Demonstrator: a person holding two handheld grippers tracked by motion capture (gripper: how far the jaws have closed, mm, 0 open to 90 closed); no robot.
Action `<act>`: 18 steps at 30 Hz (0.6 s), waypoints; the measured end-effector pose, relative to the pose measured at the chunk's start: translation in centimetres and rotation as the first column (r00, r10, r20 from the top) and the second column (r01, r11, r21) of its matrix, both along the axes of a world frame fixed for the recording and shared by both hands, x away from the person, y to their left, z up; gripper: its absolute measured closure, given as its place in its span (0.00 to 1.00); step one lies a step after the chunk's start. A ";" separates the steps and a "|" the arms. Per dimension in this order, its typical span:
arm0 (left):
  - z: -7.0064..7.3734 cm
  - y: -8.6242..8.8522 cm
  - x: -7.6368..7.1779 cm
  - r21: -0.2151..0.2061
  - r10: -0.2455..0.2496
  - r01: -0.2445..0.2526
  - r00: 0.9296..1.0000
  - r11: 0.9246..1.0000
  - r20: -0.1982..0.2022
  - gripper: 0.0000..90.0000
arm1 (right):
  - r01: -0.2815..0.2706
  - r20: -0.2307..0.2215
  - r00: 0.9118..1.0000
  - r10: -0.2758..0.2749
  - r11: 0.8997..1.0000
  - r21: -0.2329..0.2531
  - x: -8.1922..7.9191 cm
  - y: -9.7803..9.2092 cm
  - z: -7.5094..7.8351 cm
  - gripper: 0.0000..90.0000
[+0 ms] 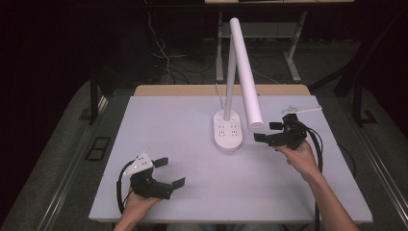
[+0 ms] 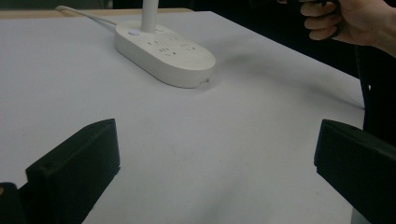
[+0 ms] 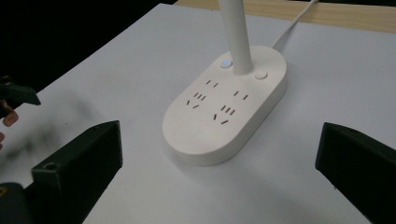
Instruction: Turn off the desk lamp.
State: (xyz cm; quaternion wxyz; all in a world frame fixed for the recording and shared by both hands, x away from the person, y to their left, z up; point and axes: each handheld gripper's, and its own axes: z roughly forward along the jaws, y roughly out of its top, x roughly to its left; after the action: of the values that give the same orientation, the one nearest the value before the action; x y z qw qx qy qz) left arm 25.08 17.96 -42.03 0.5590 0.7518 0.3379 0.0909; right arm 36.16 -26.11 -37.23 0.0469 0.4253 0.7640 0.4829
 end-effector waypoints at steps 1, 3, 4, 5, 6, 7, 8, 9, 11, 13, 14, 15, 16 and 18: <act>0.0 0.0 0.0 0.000 0.000 0.000 1.000 1.000 0.000 0.00 | 0.000 0.003 1.000 0.000 1.000 0.007 -0.3 -0.1 0.0 0.01; 0.0 0.0 0.0 0.002 0.000 0.000 1.000 1.000 0.000 0.00 | 0.003 0.005 1.000 -0.003 1.000 0.009 -1.1 -0.4 -0.1 0.01; 0.0 0.0 0.0 0.002 0.000 0.000 1.000 1.000 0.000 0.00 | 0.001 0.005 1.000 -0.001 1.000 0.006 -1.4 -0.5 -0.2 0.01; 0.0 0.0 0.0 0.004 0.000 0.000 1.000 1.000 0.001 0.00 | 0.002 -0.002 1.000 -0.002 1.000 0.008 -1.8 -0.5 -0.2 0.01; 0.0 0.0 0.0 0.004 0.000 0.000 1.000 1.000 0.001 0.00 | -0.002 0.002 1.000 0.002 1.000 0.006 -2.1 -0.6 -0.3 0.01; 0.0 0.0 0.0 0.005 -0.002 0.002 1.000 1.000 0.000 0.00 | -0.001 0.004 1.000 0.001 1.000 0.004 -2.4 -0.7 -0.4 0.01; 0.0 0.0 0.0 0.009 -0.004 0.004 1.000 1.000 0.001 0.00 | -0.002 0.009 1.000 0.002 1.000 0.003 -2.8 -0.9 -0.5 0.01; 0.0 0.0 0.0 0.007 -0.002 0.002 1.000 1.000 0.000 0.00 | -0.001 0.010 1.000 0.001 1.000 0.007 -3.1 -1.0 -0.5 0.01; 0.0 0.0 0.0 0.009 -0.002 0.002 1.000 1.000 0.000 0.00 | 0.000 0.014 1.000 0.000 1.000 0.010 -3.8 -1.2 -0.6 0.01; 0.0 0.0 0.0 0.011 -0.002 0.002 1.000 1.000 -0.001 0.00 | 0.003 0.023 1.000 -0.003 1.000 0.011 -4.6 -1.3 -0.7 0.01; 0.0 0.0 0.0 0.011 -0.002 0.002 1.000 1.000 -0.001 0.00 | 0.005 0.028 1.000 -0.005 1.000 0.007 -5.0 -1.4 -0.8 0.01; 0.0 0.0 0.0 0.011 -0.001 0.001 1.000 1.000 -0.001 0.00 | 0.008 0.030 1.000 -0.008 1.000 0.009 -5.4 -1.5 -0.9 0.01; 0.0 0.0 0.0 0.012 0.000 0.000 1.000 1.000 -0.001 0.00 | 0.011 0.034 0.999 -0.012 1.000 0.010 -5.7 -1.6 -1.1 0.01; 0.0 0.0 0.0 0.014 -0.001 0.001 1.000 1.000 -0.001 0.00 | 0.020 0.039 0.999 -0.020 1.000 0.008 -6.5 -1.8 -1.4 0.01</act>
State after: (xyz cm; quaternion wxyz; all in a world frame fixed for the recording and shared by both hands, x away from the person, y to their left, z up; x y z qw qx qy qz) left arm 25.06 17.92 -42.06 0.5536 0.7558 0.3371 0.0925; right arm 29.65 -27.94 -38.65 0.0651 0.4236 0.7567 0.4937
